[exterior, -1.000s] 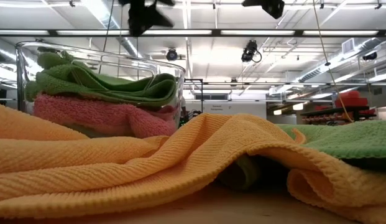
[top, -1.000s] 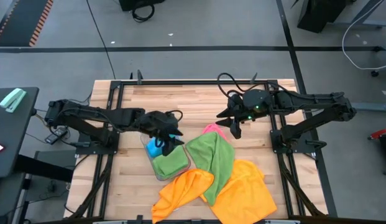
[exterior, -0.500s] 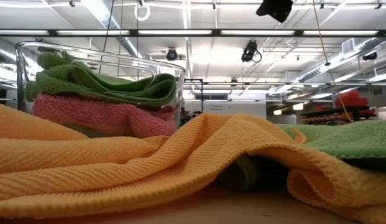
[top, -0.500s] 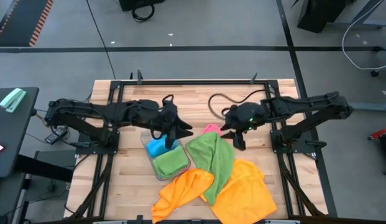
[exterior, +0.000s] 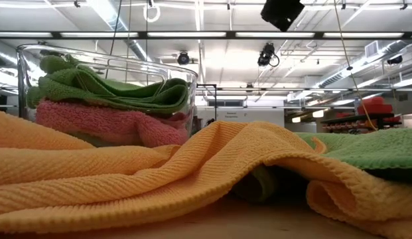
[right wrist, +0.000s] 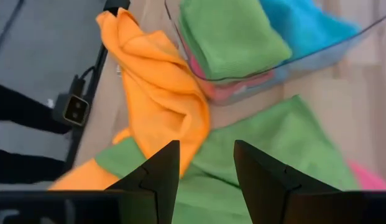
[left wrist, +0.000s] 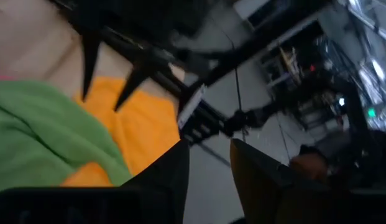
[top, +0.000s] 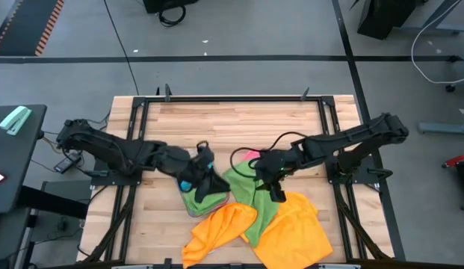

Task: Fold microfiber towels
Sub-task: Fold the left yellow towel

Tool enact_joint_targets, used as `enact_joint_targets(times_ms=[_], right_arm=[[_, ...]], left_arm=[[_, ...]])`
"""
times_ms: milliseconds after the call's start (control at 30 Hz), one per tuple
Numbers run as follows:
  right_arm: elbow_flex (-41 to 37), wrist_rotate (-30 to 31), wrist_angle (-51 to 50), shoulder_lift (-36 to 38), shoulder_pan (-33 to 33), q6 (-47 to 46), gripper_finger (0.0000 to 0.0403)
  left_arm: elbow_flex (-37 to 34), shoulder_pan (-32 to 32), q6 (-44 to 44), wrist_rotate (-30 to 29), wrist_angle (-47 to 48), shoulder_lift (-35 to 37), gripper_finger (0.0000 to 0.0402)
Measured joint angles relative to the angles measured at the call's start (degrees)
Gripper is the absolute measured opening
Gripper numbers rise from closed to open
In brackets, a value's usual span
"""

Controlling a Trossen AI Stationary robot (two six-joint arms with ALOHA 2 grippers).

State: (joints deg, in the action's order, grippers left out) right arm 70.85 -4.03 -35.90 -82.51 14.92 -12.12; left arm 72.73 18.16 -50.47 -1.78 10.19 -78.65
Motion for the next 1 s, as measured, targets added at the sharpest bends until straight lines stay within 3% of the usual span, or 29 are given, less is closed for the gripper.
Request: enact_joint_targets(times_ms=[267, 700, 1000], right_arm=[[0.0, 1.0, 0.5, -4.5, 4.6, -13.0, 0.0161], [0.0, 17.1, 0.9, -10.0, 11.4, -34.7, 0.0161], [0.0, 17.2, 3.5, -14.7, 11.9, -36.8, 0.0161]], left_arm=[[0.0, 3.3, 2.1, 0.1, 1.1, -0.1, 0.0124], [0.0, 3.2, 2.2, 0.0, 1.2, -0.1, 0.0125], [0.0, 3.2, 4.9, 0.1, 1.0, -0.1, 0.0133]])
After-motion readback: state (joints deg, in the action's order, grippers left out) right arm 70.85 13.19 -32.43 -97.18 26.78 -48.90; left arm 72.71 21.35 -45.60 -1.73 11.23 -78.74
